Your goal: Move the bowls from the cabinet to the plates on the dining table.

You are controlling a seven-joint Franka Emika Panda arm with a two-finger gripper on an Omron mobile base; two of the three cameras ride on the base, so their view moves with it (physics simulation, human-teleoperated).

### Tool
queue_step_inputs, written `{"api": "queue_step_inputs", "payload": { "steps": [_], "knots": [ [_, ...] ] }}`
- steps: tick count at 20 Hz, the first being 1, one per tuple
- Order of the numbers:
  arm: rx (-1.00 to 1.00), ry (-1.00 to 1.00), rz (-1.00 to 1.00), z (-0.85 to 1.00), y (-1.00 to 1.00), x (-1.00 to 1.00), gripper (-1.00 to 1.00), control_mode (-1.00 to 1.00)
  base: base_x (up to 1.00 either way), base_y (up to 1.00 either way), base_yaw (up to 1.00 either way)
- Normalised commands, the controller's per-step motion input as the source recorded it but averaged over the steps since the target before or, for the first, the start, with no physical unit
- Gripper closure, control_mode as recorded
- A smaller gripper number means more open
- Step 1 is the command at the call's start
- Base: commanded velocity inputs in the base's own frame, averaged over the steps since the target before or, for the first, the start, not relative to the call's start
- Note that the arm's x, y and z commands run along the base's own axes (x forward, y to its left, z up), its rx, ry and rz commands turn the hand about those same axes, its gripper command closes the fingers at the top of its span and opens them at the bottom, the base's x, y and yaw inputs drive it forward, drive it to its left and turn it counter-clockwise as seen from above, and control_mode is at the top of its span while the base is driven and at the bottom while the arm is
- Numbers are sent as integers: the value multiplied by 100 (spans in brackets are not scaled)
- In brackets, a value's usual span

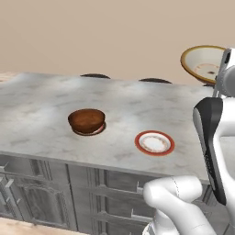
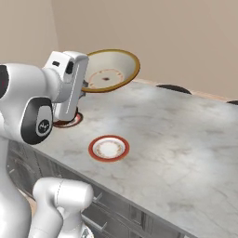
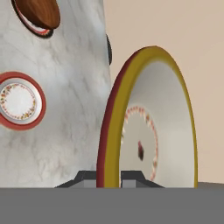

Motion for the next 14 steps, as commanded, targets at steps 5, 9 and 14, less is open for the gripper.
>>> {"api": "queue_step_inputs", "payload": {
  "steps": [5, 9, 14],
  "knots": [
    [0, 0, 0, 0, 0, 0, 100, 100, 0, 0, 0],
    [0, 0, 0, -4, 0, 0, 100, -100, 0, 0, 0],
    [0, 8, 13, -34, 0, 14, 100, -100, 0, 0, 0]
  ]
}}
